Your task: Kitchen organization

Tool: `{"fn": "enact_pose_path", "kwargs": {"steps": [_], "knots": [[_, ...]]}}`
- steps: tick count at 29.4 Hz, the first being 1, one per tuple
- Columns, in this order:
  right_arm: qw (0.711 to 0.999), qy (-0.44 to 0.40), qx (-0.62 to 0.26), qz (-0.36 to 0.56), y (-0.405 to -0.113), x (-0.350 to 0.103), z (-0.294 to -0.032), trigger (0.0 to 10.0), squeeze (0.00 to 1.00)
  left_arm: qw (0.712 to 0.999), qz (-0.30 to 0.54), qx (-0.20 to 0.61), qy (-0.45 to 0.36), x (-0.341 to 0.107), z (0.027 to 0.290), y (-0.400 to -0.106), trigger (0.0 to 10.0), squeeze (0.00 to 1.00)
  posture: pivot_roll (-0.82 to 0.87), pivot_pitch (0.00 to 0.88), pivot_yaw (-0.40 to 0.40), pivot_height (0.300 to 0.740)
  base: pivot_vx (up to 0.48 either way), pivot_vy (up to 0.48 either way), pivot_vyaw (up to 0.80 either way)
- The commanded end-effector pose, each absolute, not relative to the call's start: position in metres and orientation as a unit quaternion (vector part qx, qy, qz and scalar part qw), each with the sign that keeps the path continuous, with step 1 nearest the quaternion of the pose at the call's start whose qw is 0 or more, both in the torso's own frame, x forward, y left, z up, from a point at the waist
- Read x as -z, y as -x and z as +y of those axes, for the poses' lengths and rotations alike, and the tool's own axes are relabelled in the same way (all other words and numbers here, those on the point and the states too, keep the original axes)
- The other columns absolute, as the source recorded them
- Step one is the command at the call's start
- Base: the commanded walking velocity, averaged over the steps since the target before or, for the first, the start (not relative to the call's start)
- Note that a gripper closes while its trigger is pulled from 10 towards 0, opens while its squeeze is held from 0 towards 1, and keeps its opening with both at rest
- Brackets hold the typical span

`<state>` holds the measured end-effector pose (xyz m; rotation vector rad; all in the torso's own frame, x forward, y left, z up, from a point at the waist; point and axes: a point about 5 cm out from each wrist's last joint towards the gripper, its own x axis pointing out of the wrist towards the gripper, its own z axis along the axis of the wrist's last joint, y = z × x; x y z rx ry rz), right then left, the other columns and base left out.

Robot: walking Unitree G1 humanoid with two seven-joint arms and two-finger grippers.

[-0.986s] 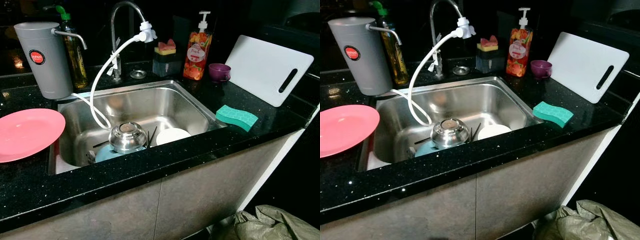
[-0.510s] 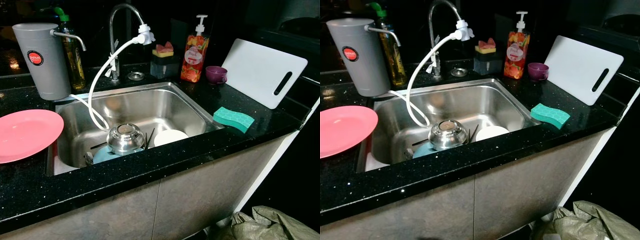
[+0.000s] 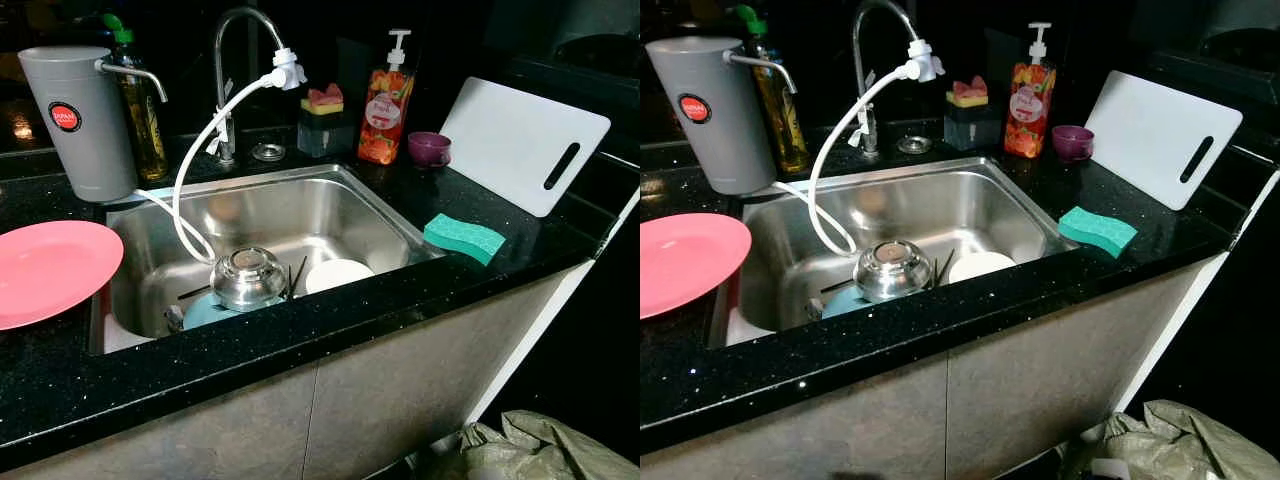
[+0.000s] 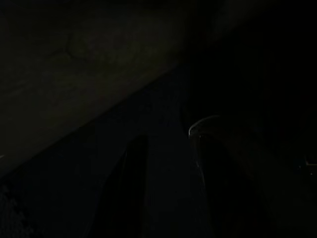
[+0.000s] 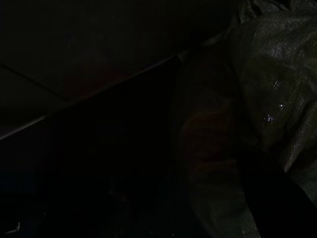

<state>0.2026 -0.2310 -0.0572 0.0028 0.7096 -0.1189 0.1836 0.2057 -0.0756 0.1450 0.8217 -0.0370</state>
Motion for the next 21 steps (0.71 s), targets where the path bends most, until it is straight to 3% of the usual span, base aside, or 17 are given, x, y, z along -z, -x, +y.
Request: {"fn": "enact_pose_path", "kwargs": {"steps": [1, 21], "knots": [[0.932, -0.016, 0.070, 0.354, -0.197, 0.061, -0.231, 10.0, 0.00, 0.908, 0.413, 0.021, -0.068, 0.080, 0.204, -0.177, 10.0, 0.00, -0.01, 0.116, -0.053, 0.740, 0.000, 0.000, 0.00], [0.939, -0.015, 0.065, 0.338, -0.207, 0.057, -0.221, 10.0, 0.00, 0.901, 0.425, 0.033, -0.078, 0.084, 0.198, -0.173, 10.0, 0.00, 0.00, 0.110, -0.045, 0.740, 0.000, 0.000, 0.00]]}}
